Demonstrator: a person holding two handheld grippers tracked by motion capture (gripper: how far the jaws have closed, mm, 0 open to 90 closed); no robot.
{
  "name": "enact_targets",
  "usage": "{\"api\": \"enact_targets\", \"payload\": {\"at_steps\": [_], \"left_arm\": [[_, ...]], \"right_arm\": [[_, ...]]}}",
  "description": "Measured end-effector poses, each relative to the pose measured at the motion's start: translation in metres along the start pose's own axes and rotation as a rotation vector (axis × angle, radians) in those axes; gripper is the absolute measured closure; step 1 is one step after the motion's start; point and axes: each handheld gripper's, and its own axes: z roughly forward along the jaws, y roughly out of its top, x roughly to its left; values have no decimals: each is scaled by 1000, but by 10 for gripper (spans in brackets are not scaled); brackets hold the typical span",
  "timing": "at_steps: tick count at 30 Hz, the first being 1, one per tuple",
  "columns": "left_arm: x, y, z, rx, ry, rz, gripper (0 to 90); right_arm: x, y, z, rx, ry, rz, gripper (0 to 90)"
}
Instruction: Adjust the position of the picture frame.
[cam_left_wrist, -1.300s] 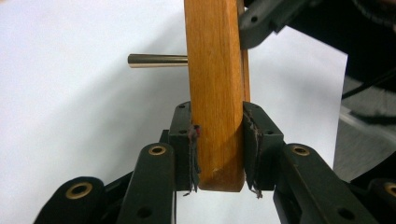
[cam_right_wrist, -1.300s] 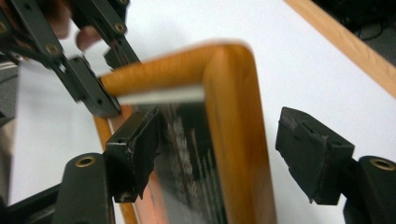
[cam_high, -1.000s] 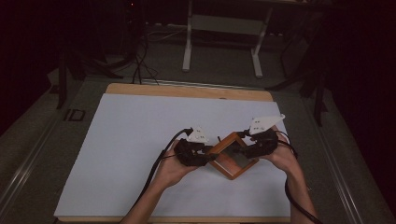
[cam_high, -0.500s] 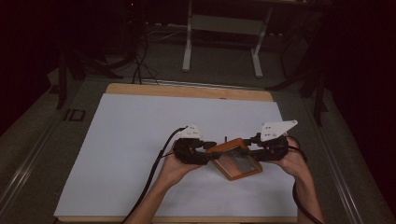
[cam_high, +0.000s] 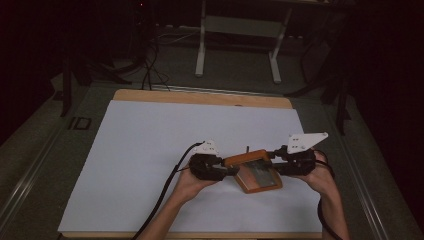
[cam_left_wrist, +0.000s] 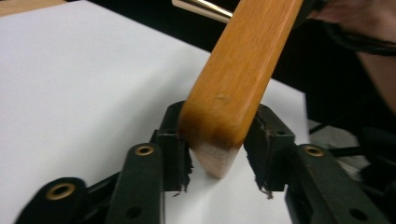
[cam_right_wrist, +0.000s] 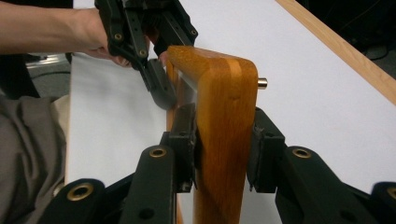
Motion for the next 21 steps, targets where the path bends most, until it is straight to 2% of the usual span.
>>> {"api": "enact_targets", "payload": {"at_steps": [2,4,8,11,14,15,17,20,21], "left_arm": [[-3,3,-2,2,-2,18,642],[-5,6,-6,-3,18,42,645],[-6,11,-12,-8,28,50,648],[-7,14,-27,-37,35,62,654],[-8,15,-35,-55,40,60,656],[-8,16,-44,-73,41,54,656],[-8,17,-53,-87,45,56,661],[-9,17,-62,-92,57,60,667],[-10,17,-71,-80,71,61,667]], "right_arm": [[0,-2,-2,-11,8,1,679],[1,-4,-4,-18,14,-1,680],[0,-6,-3,-31,16,12,680],[-1,-4,-1,-79,31,20,680],[0,-1,1,-92,40,29,680],[0,0,3,-108,46,30,681],[0,1,9,-136,64,51,682],[1,2,15,-147,76,59,681],[2,3,17,-151,81,61,681]]}}
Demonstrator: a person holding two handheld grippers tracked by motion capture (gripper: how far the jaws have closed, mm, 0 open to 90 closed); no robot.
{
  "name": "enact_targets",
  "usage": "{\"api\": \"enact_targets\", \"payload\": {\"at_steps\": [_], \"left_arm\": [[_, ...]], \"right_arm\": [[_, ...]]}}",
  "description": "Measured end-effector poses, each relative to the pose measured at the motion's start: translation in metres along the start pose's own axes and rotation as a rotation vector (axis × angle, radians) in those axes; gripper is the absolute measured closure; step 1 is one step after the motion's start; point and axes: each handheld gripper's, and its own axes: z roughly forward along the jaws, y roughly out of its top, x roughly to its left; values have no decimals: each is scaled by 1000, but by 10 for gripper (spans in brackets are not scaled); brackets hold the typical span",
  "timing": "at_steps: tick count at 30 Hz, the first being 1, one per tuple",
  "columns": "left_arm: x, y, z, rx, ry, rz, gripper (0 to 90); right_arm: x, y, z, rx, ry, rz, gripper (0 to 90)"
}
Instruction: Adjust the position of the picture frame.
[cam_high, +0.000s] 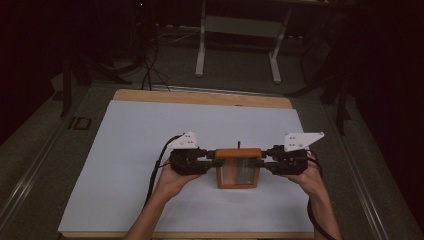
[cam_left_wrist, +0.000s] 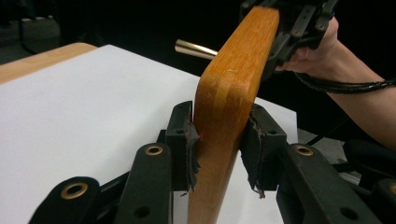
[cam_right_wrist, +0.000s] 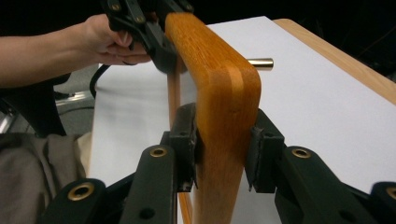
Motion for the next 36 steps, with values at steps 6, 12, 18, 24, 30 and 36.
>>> {"api": "enact_targets", "payload": {"at_steps": [6,12,18,24,30,36], "left_arm": [[4,-7,-21,24,24,-20,668],[8,-14,-39,22,42,-49,666],[11,-22,-49,25,54,-75,666],[13,-25,-50,38,66,-85,665],[16,-32,-54,36,68,-105,665],[19,-42,-54,40,73,-119,659]], "right_arm": [[6,3,28,-19,27,39,679],[11,4,48,-37,39,78,676],[15,1,63,-54,45,119,670],[15,-5,72,-64,39,153,664],[15,-10,80,-65,53,186,663],[15,-13,87,-46,55,187,665]]}}
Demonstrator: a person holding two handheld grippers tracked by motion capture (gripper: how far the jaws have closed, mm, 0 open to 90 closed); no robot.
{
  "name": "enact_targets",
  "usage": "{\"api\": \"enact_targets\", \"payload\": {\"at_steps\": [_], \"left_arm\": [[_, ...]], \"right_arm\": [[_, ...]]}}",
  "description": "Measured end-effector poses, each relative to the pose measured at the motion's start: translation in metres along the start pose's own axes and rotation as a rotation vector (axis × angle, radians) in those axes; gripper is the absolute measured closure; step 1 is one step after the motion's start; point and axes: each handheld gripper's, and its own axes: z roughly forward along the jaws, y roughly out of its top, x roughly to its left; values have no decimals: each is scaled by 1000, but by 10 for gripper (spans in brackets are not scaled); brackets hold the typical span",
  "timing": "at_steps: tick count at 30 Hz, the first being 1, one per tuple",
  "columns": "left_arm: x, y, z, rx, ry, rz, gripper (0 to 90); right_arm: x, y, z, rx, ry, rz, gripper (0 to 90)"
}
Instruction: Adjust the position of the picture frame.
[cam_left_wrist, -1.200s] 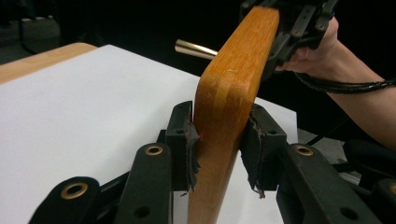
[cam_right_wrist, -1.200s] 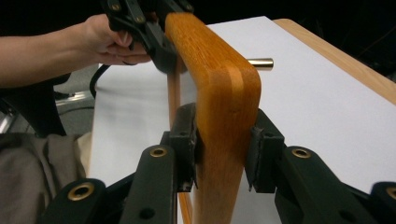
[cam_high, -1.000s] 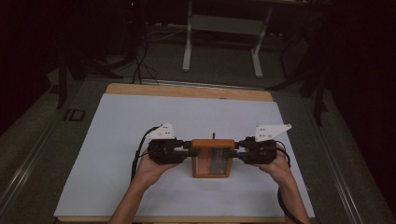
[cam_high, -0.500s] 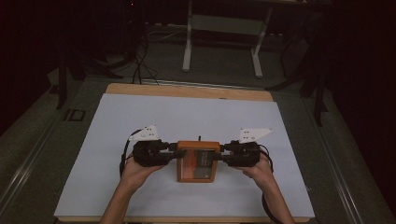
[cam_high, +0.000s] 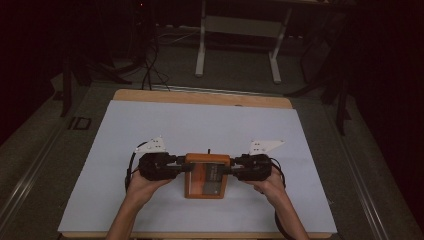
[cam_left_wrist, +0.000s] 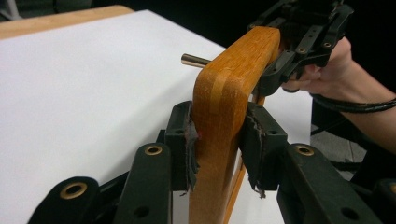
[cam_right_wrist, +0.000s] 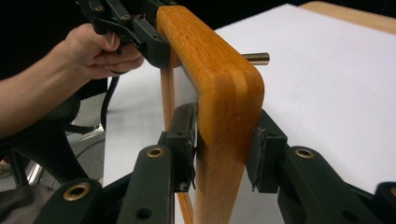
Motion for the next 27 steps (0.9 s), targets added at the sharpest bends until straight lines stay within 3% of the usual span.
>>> {"api": "enact_targets", "payload": {"at_steps": [11,15,20,24,27], "left_arm": [[5,-5,1,-28,-14,-20,640],[8,-11,4,-17,-58,-24,564],[17,-25,13,31,-111,-36,572],[16,-29,20,76,-88,-11,601],[14,-29,21,73,-64,16,631]], "right_arm": [[1,-2,2,-19,-5,-6,675],[1,-3,2,-21,-7,-10,676],[-2,-3,2,-23,0,-10,676],[-3,-3,2,-24,4,-11,675],[-5,-4,2,-26,0,1,672]]}}
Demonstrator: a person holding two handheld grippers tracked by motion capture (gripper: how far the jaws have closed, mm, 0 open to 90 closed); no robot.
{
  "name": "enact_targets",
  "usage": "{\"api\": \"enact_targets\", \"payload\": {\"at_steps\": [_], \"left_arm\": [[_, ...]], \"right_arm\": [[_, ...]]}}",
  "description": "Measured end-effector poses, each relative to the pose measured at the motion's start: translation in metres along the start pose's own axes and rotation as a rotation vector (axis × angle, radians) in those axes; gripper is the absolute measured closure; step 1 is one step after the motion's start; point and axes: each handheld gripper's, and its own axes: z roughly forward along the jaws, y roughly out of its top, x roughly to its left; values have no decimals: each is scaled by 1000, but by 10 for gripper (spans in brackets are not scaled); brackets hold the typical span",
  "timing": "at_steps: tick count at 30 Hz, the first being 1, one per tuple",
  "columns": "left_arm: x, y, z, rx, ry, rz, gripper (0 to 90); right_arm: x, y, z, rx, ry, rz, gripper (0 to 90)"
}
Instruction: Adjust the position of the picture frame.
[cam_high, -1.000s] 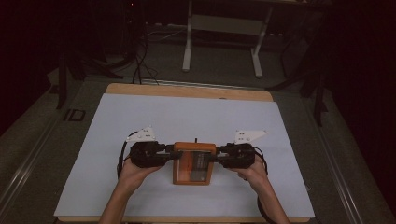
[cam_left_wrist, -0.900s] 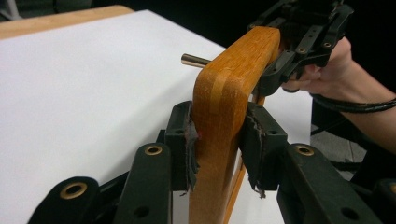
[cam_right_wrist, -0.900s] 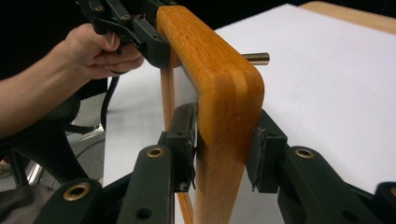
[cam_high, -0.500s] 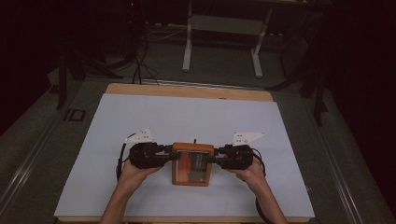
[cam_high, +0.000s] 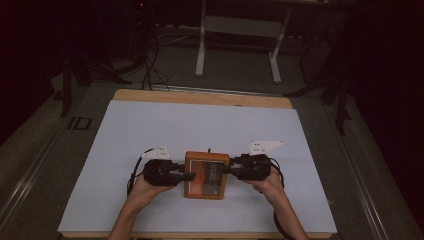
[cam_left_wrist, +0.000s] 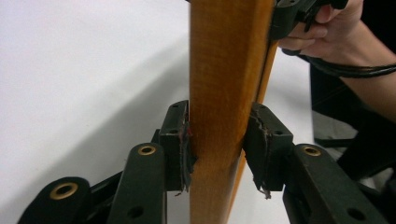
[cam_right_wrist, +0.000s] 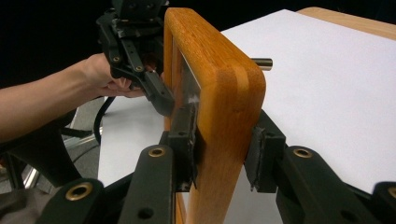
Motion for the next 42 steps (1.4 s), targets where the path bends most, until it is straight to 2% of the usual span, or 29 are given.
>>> {"api": "enact_targets", "payload": {"at_steps": [3,11,14,15,18,22,23,33,37,39,42], "left_arm": [[-1,-1,0,-3,19,24,640],[-1,-1,1,0,40,42,640],[0,0,1,8,49,38,635],[0,-1,1,9,50,38,633],[2,-1,2,13,59,32,628],[4,-1,0,14,98,23,630],[4,-1,0,14,116,18,641],[11,-3,3,-6,100,-33,643],[16,-5,4,-3,100,-80,637],[16,-5,4,-3,100,-80,634],[24,-7,10,10,127,-137,615]], "right_arm": [[-2,-1,0,-4,0,8,671],[-5,-4,2,-5,-20,40,655],[-5,-7,4,23,-30,42,630],[-5,-12,6,48,-30,50,618],[-5,-21,9,79,-30,65,612],[-2,-29,10,122,-77,53,629],[-1,-31,9,125,-86,53,627],[-5,-34,10,118,-94,86,622],[-10,-33,14,115,-115,124,615],[-11,-34,15,114,-117,137,615],[-19,-36,18,110,-128,203,596]]}}
